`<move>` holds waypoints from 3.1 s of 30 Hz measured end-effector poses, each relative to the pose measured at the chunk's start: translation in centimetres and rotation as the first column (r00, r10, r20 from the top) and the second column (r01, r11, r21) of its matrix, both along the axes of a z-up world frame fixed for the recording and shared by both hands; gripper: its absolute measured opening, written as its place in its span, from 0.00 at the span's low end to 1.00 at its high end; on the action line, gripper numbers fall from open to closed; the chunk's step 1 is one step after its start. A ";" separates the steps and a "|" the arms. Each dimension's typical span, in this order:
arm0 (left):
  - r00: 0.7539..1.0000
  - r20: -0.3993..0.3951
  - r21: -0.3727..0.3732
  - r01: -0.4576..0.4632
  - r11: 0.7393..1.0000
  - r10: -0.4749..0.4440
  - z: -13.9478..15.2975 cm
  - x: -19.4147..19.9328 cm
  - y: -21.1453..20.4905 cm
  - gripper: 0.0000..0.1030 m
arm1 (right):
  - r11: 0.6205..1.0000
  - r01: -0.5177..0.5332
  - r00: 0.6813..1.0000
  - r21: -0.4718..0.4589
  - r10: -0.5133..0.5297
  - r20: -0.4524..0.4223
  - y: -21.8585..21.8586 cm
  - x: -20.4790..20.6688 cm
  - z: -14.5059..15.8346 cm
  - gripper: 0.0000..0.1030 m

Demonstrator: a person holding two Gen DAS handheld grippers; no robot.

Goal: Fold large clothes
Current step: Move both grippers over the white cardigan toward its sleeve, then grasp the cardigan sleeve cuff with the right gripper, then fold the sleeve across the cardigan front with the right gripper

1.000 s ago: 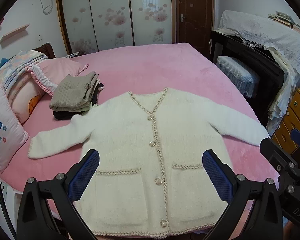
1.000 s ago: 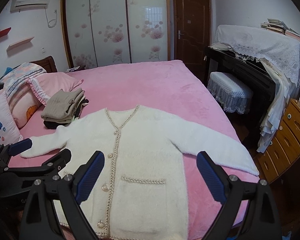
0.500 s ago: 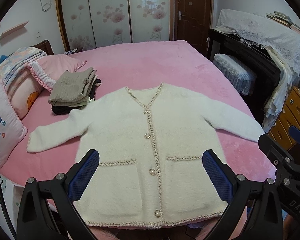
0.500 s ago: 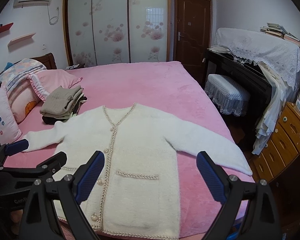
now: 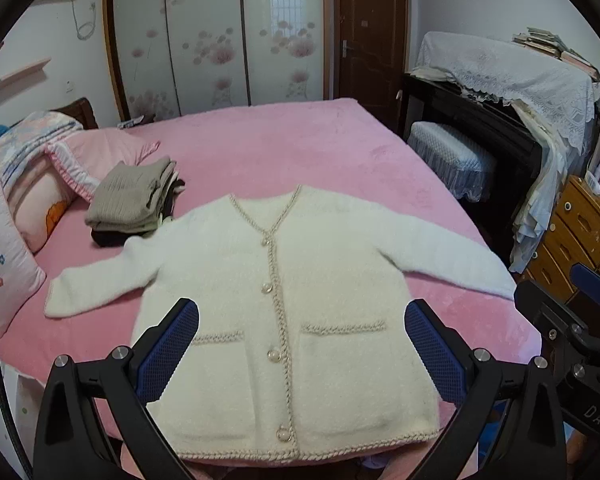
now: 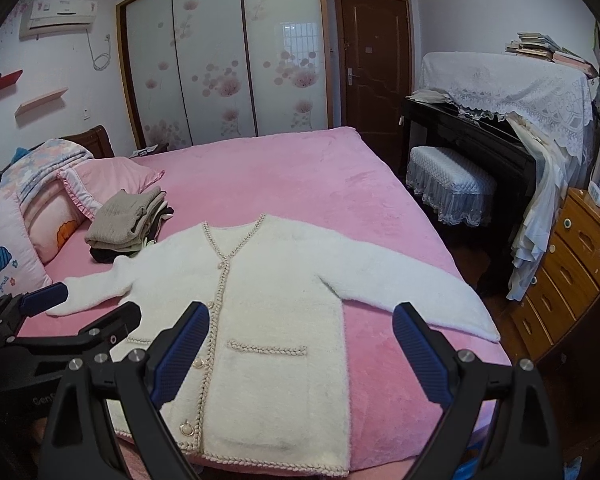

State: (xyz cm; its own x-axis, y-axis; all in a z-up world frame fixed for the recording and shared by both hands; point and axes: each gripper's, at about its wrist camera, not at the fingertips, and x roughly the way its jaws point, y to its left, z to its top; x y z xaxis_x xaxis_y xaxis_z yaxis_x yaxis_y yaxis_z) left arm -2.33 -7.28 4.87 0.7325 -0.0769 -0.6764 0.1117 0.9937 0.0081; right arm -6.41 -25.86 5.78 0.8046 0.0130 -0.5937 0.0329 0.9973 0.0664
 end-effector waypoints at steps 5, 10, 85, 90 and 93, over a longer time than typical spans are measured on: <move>0.999 0.011 0.006 0.053 0.999 -0.053 0.7 0.5 -2.2 0.99 | 0.999 0.032 0.999 -0.020 -0.032 0.032 -2.2 -0.6 0.7 0.90; 0.992 0.012 -0.038 0.122 0.992 -0.122 1.8 1.4 -4.6 0.99 | 0.997 0.071 0.995 -0.032 -0.069 0.070 -4.8 -1.0 1.5 0.87; 0.928 -0.198 0.018 0.325 0.946 -0.315 -15.6 24.1 -14.5 0.96 | 0.935 0.210 0.977 0.287 -0.210 -0.031 -17.3 18.5 -12.2 0.09; 0.955 -0.216 0.002 0.211 0.978 -0.205 -16.5 25.8 -7.0 0.96 | 0.969 0.064 0.995 0.240 -0.046 -0.083 -10.3 22.5 -14.8 0.08; 0.952 -0.259 -0.031 0.162 0.986 -0.164 -18.0 26.5 -4.3 0.96 | 0.980 0.007 0.986 0.198 0.025 -0.162 -6.8 24.8 -18.4 0.09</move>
State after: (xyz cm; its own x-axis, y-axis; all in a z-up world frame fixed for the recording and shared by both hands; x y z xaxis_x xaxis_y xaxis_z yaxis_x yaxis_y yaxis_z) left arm 24.16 -11.58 -13.17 0.5090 -0.1873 -0.8401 0.2691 0.9618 -0.0514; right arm 18.42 -32.70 -12.61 0.6963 0.1497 -0.7020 0.0508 0.9653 0.2563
